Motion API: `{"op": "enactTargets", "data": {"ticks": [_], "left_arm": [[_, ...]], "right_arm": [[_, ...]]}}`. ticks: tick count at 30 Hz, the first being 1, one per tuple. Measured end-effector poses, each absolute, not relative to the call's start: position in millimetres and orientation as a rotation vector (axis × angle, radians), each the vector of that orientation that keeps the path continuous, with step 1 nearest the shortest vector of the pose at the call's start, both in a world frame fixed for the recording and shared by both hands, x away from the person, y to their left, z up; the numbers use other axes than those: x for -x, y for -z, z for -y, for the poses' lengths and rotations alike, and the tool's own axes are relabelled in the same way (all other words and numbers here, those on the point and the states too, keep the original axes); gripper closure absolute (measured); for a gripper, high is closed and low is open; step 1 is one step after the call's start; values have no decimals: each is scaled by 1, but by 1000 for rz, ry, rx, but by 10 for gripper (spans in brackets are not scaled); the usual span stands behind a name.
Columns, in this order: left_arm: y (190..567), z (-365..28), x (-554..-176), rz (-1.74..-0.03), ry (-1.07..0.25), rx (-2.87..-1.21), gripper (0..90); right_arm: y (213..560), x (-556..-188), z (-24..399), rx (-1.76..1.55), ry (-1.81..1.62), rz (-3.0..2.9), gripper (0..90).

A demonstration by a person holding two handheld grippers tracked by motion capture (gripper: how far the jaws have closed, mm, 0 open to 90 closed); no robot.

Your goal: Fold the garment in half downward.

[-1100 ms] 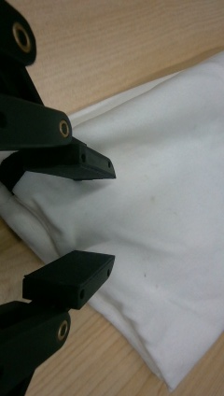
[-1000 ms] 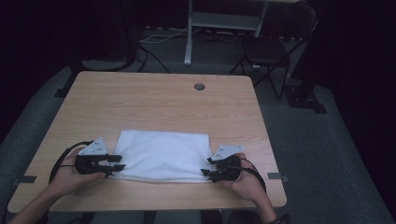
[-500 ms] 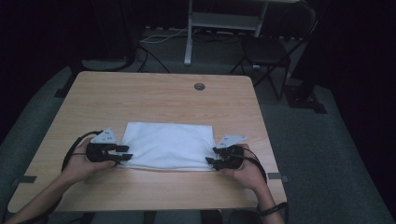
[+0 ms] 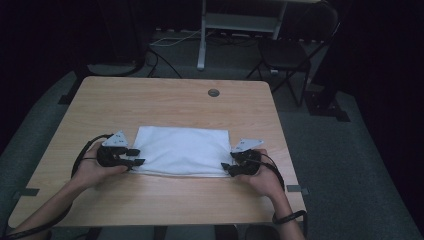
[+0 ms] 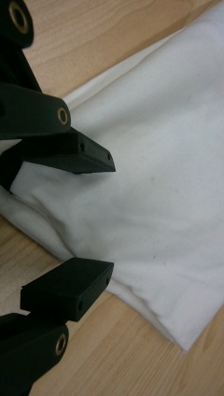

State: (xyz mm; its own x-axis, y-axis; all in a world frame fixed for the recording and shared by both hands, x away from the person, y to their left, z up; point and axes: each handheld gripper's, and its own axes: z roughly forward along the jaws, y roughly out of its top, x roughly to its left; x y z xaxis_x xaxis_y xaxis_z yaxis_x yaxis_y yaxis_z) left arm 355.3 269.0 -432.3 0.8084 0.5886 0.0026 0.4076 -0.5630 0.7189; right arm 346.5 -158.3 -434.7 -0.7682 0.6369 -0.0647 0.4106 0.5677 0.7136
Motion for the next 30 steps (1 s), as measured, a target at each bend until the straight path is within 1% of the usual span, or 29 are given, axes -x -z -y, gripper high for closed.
{"op": "enactTargets", "data": {"ticks": [5, 9, 13, 15, 18, 21, 22, 23, 30], "left_arm": [[432, -269, -357, -737, -321, -2245, 523], [432, -268, -355, -734, -337, -2246, 495], [430, -268, -351, -738, -332, -2228, 440], [427, -270, -348, -750, -328, -2207, 392], [421, -274, -344, -775, -333, -2160, 315], [414, -280, -343, -787, -341, -2103, 291], [411, -282, -344, -806, -341, -2088, 255], [409, -285, -345, -809, -331, -2069, 202], [395, -303, -349, -874, -357, -1954, 202]], "right_arm": [[434, -348, 156, -855, -990, -2484, 429], [433, -347, 156, -861, -984, -2457, 361], [429, -342, 154, -860, -1021, -2409, 278], [426, -338, 153, -867, -1037, -2379, 236], [420, -333, 152, -863, -1076, -2350, 211], [415, -328, 150, -845, -1114, -2323, 189], [414, -326, 149, -843, -1130, -2318, 171], [413, -324, 148, -845, -1143, -2314, 132], [412, -307, 141, -810, -1194, -2336, 132]]}}
